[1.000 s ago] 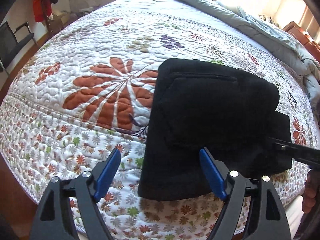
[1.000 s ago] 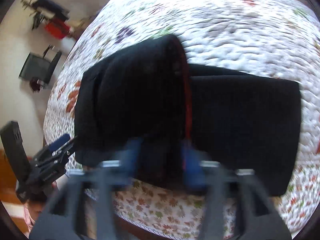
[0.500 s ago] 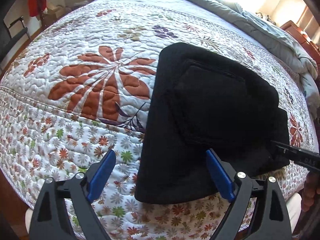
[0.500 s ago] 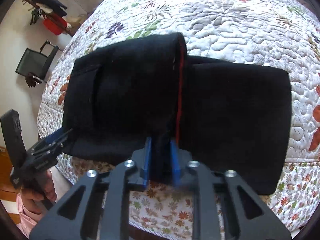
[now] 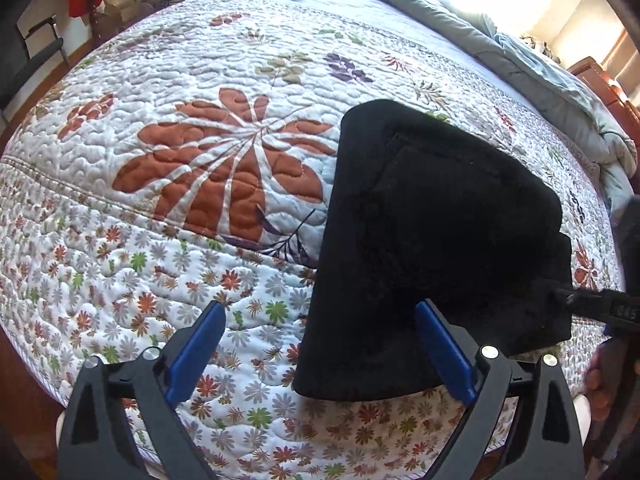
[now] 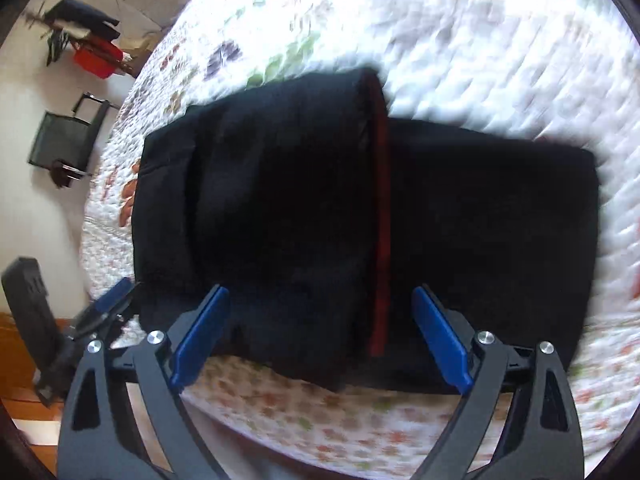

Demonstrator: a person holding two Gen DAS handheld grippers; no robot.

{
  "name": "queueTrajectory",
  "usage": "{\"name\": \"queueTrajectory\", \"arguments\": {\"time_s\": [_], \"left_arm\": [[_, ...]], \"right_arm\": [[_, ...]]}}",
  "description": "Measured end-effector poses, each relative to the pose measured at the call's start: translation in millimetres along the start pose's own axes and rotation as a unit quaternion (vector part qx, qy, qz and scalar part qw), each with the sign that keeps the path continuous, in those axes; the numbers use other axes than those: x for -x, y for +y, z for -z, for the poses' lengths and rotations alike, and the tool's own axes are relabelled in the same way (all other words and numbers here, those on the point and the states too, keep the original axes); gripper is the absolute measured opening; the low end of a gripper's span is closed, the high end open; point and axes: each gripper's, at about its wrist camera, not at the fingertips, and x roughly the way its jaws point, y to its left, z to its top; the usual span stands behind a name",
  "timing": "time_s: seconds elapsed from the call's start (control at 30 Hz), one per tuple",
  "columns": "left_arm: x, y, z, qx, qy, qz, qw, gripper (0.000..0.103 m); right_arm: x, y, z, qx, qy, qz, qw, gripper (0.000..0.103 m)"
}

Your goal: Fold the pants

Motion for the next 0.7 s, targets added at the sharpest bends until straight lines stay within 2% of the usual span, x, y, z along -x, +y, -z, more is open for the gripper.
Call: {"name": "queueTrajectory", "arguments": {"time_s": [0.03,0.07,0.17,0.23,0.27,0.3,0.33,0.37,0.47,0.57,0.7], "left_arm": [[-1.2,1.2,0.3,0.003,0.000,0.002,1.0000,0.097],[-1.9,2.7,0.3,0.007,0.001,0.004,1.0000,0.098],[-3.6,8.1,-0.1,0.017,0.004,0.009,0.9998,0.098],[-3.9,11.3,0.5,0.025,0.005,0.013,0.9996,0.098],[-3.7,12.2,0.8,0.027,0.005,0.015,0.9995,0.099],[-2.9,13.5,1.6,0.030,0.005,0.015,0.9994,0.099],[-2.5,14.5,2.4,0.032,0.005,0.013,0.9994,0.099],[-2.3,15.2,2.9,0.033,0.005,0.012,0.9994,0.099],[-1.3,17.3,4.4,0.042,0.010,0.013,0.9990,0.099],[4.0,16.9,5.5,0.045,0.008,0.015,0.9988,0.099],[13.6,13.0,2.9,0.042,-0.001,0.014,0.9990,0.099]], "right_arm": [[-9.2,-1.4,-0.3,-0.008,0.004,0.001,1.000,0.101],[-13.5,-0.1,2.9,-0.001,-0.019,0.014,1.000,0.101],[-15.4,17.9,9.2,0.048,-0.032,0.062,0.996,0.101],[-12.4,18.4,8.8,0.048,-0.039,0.053,0.997,0.098],[-8.1,16.1,8.5,0.043,-0.045,0.032,0.998,0.077],[-3.5,14.5,7.9,0.042,-0.052,0.019,0.998,0.062],[1.1,12.9,6.9,0.040,-0.055,0.021,0.997,0.039],[6.3,9.3,5.6,0.033,-0.054,0.007,0.998,0.028],[18.2,5.2,3.7,0.041,-0.051,-0.033,0.997,0.019],[41.5,6.9,9.3,0.062,-0.074,-0.064,0.993,0.017],[83.0,-1.5,19.8,0.059,-0.116,-0.092,0.987,0.017]]}}
